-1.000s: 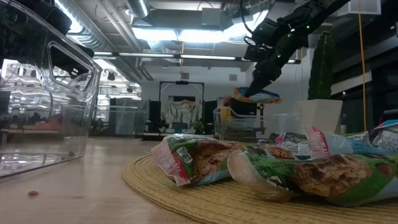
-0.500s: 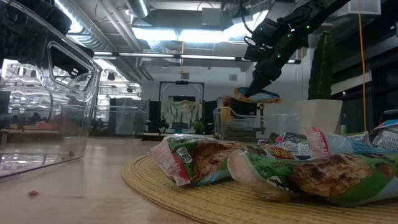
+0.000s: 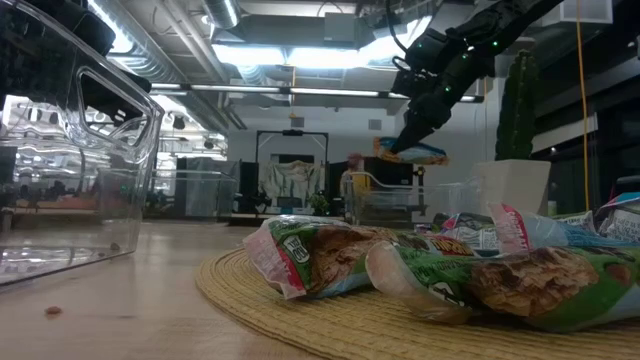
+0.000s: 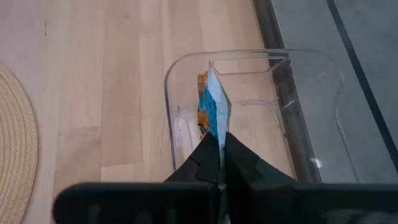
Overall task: Pick and place Granola Bars by type
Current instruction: Put the orange granola bar into the top right transparent bin, then put the red granola bar into the top left transparent bin
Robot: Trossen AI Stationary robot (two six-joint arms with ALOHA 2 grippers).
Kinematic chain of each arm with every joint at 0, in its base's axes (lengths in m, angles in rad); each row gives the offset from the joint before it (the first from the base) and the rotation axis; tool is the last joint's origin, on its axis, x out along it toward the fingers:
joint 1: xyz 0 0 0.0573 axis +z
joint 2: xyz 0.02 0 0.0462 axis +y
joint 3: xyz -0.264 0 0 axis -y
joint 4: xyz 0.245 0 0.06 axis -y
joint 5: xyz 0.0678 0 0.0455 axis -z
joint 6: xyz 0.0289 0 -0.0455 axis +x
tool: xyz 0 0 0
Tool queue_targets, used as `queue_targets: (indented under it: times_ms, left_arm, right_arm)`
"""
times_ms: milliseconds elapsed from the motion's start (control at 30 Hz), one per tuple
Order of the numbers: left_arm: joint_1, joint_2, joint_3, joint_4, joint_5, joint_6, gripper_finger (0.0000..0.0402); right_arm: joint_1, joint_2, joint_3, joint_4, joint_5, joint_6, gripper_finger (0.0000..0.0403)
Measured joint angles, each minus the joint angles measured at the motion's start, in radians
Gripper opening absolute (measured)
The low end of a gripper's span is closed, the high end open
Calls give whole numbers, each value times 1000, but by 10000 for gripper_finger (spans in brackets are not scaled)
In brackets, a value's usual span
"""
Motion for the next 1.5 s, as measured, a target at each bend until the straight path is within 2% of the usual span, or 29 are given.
queue_targets:
  times_ms: [600,1067,1200,1500]
  left_arm:
    - [0,0,0,0,0,0,13]
    - [0,0,0,0,0,0,8]
    - [0,0,0,0,0,0,11]
    - [0,0,0,0,0,0,9]
  right_arm:
    - [-5,6,0,8,-3,-1,10]
    - [-132,175,0,110,-2,-1,13]
    - [-152,193,0,142,0,25,41]
    - [-144,164,0,148,22,37,162]
